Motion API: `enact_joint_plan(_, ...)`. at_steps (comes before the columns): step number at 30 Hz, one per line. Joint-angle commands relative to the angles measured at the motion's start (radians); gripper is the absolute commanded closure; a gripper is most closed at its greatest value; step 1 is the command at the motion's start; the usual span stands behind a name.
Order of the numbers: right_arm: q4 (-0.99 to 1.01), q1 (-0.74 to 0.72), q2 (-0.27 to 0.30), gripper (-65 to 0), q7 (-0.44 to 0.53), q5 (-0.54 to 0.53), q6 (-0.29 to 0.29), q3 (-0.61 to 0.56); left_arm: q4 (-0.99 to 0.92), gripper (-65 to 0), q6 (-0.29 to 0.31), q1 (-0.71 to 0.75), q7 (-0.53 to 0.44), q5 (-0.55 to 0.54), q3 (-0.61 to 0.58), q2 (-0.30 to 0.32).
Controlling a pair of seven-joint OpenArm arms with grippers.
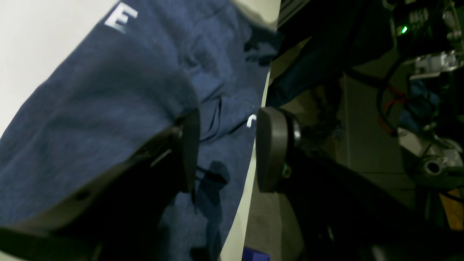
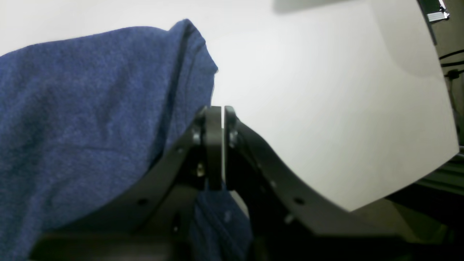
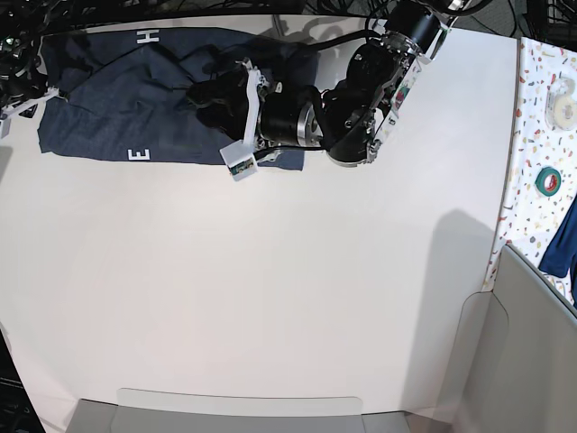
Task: Layout the t-shirt on the table in an organized manner, then fold the t-shirt properly
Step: 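Lift the strip end with the left gripper and fold it toward the strip center, then press and flatten the folded end with the left gripper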
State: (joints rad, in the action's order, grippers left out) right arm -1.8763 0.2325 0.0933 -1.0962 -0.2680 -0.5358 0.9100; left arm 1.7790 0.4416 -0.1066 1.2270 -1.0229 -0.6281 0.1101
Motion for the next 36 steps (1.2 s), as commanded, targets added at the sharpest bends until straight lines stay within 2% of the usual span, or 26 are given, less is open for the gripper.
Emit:
enact_joint_plan(1, -0.004, -0.003, 0.012, 0.0, 0.018, -0.004, -0.005, 0.004, 0.017, -25.3, 0.003, -0.020, -0.023, -0.023, 0.000, -0.010)
enact_joint_plan(5, 0.022, -0.012, 0.018, 0.0, 0.021, -0.007, -0.005, 0.004, 0.017, -23.7, 0.003, -0.032, -0.023, -0.023, 0.003, -0.011)
enact_joint_plan(8, 0.022, -0.018, 0.018, 0.0, 0.021, -0.004, -0.005, 0.005, 0.017, -18.0, 0.003, -0.034, -0.017, -0.023, 0.069, -0.008)
enact_joint_plan(11, 0.022, -0.018, 0.015, 0.0, 0.021, -0.009, -0.005, 0.004, 0.017, -12.2, 0.003, -0.032, -0.013, -0.027, 0.138, 0.038)
enact_joint_plan(16, 0.022, -0.037, 0.016, 0.0, 0.021, -0.004, -0.005, 0.002, 0.018, -10.9, 0.001, 0.003, -0.023, -0.024, 0.222, 0.121)
enact_joint_plan(18, 0.025, -0.040, 0.016, 0.0, 0.021, -0.004, -0.005, 0.004, 0.018, -8.8, 0.001, 0.034, -0.023, -0.023, 0.271, 0.127)
enact_joint_plan(21, 0.031, -0.041, 0.016, 0.0, 0.021, -0.004, -0.005, 0.004, 0.018, -0.5, 0.000, 0.075, -0.025, -0.018, 0.334, 0.136)
enact_joint_plan(22, 0.031, -0.041, 0.015, 0.0, 0.021, -0.004, -0.005, 0.004, 0.018, 0.0, -0.002, 0.083, -0.025, -0.003, 0.342, 0.136)
enact_joint_plan(25, 0.031, -0.051, 0.012, 0.0, 0.021, -0.006, -0.005, 0.002, 0.018, -0.1, -0.051, 0.089, -0.036, 0.091, 0.336, 0.133)
enact_joint_plan(28, 0.031, -0.051, 0.012, 0.0, 0.021, -0.006, -0.005, 0.002, 0.018, 0.0, -0.066, 0.089, -0.088, 0.164, 0.284, 0.132)
enact_joint_plan(36, 0.031, -0.048, 0.013, 0.0, 0.018, -0.006, -0.005, 0.002, 0.017, 0.0, -0.066, 0.080, -0.109, 0.181, 0.204, 0.132)
